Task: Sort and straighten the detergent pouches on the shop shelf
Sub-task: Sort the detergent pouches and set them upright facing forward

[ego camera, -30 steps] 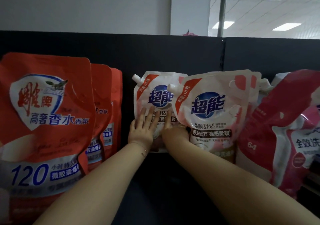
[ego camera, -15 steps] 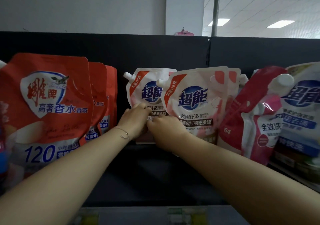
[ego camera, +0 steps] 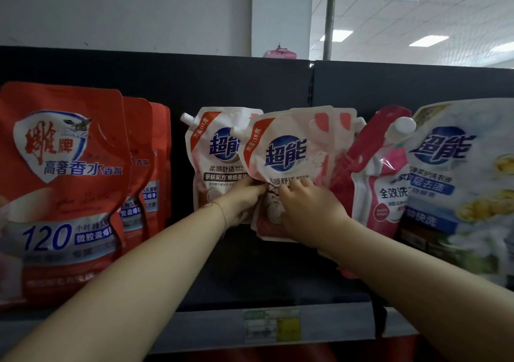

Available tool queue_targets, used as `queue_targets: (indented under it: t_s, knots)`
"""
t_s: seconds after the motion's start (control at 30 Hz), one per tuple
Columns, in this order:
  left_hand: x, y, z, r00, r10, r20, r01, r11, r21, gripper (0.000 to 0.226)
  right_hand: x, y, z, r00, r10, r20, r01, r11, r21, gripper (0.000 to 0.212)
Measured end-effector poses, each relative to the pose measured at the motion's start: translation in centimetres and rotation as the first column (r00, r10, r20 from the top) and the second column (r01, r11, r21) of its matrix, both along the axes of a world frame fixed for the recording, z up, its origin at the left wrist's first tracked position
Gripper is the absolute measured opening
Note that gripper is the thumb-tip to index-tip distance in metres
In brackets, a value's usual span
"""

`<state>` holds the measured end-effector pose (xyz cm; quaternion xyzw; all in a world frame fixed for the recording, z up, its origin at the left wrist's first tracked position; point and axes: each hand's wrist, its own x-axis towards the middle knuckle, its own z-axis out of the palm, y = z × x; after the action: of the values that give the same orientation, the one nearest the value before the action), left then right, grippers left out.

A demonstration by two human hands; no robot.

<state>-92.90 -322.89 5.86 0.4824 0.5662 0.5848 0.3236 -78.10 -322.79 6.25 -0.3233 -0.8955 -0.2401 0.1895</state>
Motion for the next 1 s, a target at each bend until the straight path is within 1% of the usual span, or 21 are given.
queue_targets:
  t_s: [0.03,0.1,0.17,0.23,0.37,0.47,0.57,0.63,0.67,0.77,0.83,0.93,1.0]
  knots:
    - [0.1,0.2,-0.3,0.999,0.041,0.004,-0.041,0.999,0.01,0.021,0.2,0.2,-0.2,0.999,-0.041,0.017,0.041,0.999,-0.017,0.037]
    - [0.2,0.7,-0.9,0.991,0.118,-0.058,-0.115,0.992,0.051,0.022,0.4,0.5,-0.5,0.996,-0.08,0.032,0.081,0.995,-0.051,0.045]
    - [0.6,0.5,-1.2,0.974,0.192,-0.12,-0.179,0.977,0.115,0.021,0.3,0.6,-0.8,0.994,-0.096,0.055,0.098,0.994,-0.049,0.06]
    - [0.7,0.1,-1.1,0.948,0.276,-0.159,-0.251,0.954,0.164,0.019,-0.1,0.3,-1.0,0.989,-0.116,0.087,0.119,0.992,-0.03,0.071]
    - [0.8,-0.3,-0.5,0.898,0.38,-0.222,-0.351,0.923,0.158,0.023,-0.9,-0.5,-1.2,0.987,-0.137,0.085,0.139,0.99,-0.016,0.071]
    - [0.5,-0.9,-0.3,0.856,0.438,-0.275,-0.407,0.899,0.163,0.031,-1.5,-0.9,-1.5,0.989,-0.133,0.069,0.132,0.991,0.012,0.068]
    - [-0.5,-1.8,0.0,0.815,0.421,-0.397,-0.39,0.907,0.16,0.023,-2.2,-0.9,-1.9,0.987,-0.146,0.067,0.145,0.989,0.026,0.068]
    - [-1.8,-2.5,0.6,0.79,0.431,-0.435,-0.399,0.901,0.169,0.016,-2.7,-0.6,-2.1,0.99,-0.129,0.063,0.127,0.991,0.032,0.069]
    - [-2.5,-2.9,1.0,0.787,0.439,-0.433,-0.406,0.898,0.172,0.01,-3.0,-0.5,-2.2,0.992,-0.108,0.059,0.106,0.994,0.041,0.07]
    - [-4.5,-4.2,1.6,0.792,0.489,-0.365,-0.462,0.872,0.165,0.028,-3.9,-0.5,-2.4,0.998,-0.007,0.061,0.004,0.999,0.047,0.075]
    - [-5.7,-5.0,1.5,0.761,0.584,-0.282,-0.552,0.812,0.193,0.032,-4.9,-0.5,-2.6,0.994,0.054,0.096,-0.058,0.998,0.037,0.076]
    - [-6.7,-5.8,1.3,0.702,0.688,-0.181,-0.64,0.722,0.261,0.027,-6.6,-0.2,-2.8,0.988,0.059,0.142,-0.059,0.998,-0.004,0.083]
    - [-6.9,-5.8,1.0,0.662,0.725,-0.192,-0.666,0.686,0.293,0.028,-7.4,-0.2,-2.7,0.985,0.026,0.171,-0.025,1.0,-0.008,0.086]
